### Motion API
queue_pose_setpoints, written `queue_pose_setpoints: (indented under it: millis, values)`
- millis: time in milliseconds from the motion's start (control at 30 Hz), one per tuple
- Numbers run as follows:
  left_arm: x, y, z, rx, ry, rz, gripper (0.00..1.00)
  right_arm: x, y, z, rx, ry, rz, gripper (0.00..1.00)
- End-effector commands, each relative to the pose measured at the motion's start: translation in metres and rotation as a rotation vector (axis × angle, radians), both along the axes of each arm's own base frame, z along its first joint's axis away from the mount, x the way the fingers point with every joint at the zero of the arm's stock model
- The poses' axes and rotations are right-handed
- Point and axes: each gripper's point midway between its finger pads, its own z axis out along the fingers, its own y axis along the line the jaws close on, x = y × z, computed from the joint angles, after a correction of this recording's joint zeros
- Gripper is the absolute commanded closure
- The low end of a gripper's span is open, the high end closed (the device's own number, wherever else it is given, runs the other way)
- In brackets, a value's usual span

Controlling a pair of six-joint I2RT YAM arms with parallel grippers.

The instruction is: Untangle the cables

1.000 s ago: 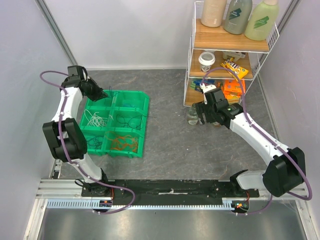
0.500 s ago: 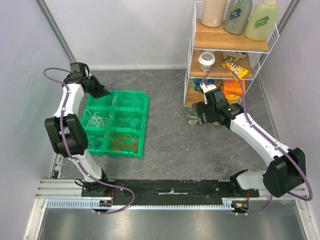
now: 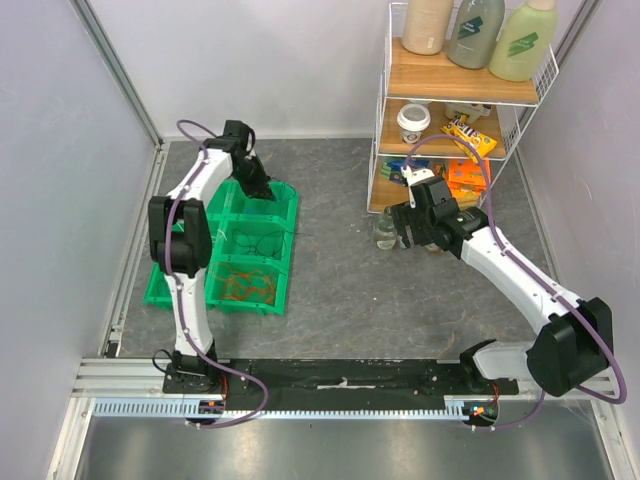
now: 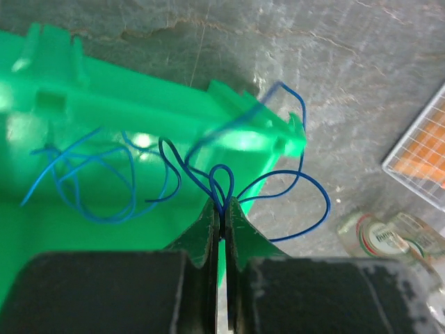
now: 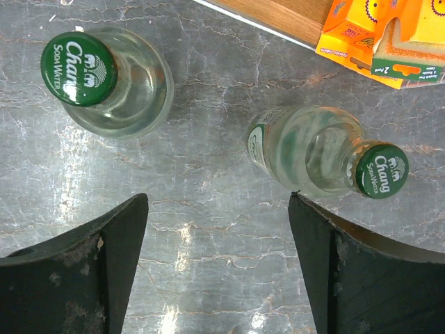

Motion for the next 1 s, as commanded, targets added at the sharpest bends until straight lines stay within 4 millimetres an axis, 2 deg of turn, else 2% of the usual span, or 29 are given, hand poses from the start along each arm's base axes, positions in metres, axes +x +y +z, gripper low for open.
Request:
queue_pose_setpoints:
  millis: [0,167,267,400,567,800,900,967]
  values:
    - [0.011,-0.003,-0.012,0.096,0.038,-0.009,0.98,0.001,-0.004,0.014,0.007,-0.052,-0.014,0.1]
    - [0.008,-0.028,-0.035,0.127,0.097,-0.128,0.98,-0.002,-0.007,0.015,-0.001,-0.062,-0.015,0.11]
    - [-0.008,-0.049,-0.041,0.118,0.111,-0.236,0.98,-0.005,-0.009,0.015,0.003,-0.067,-0.019,0.1]
    - [-0.036,-0.065,-0.05,0.104,0.167,-0.326,0.98,-0.008,-0.01,0.013,0.021,-0.074,-0.031,0.1]
    - [-0.055,-0.092,-0.032,0.099,0.09,-0.474,0.98,-0.013,-0.009,0.007,0.035,-0.067,-0.03,0.1]
    - [-0.108,-0.122,-0.035,0.075,0.134,-0.595,0.98,-0.02,-0.011,0.004,0.048,-0.08,-0.031,0.1]
    - [-0.12,-0.135,-0.022,0.074,0.111,-0.617,0.98,-0.022,-0.012,0.003,0.046,-0.085,-0.02,0.1]
    - [-0.118,-0.141,-0.006,0.051,0.077,-0.598,0.98,-0.023,-0.012,0.004,0.048,-0.094,-0.014,0.1]
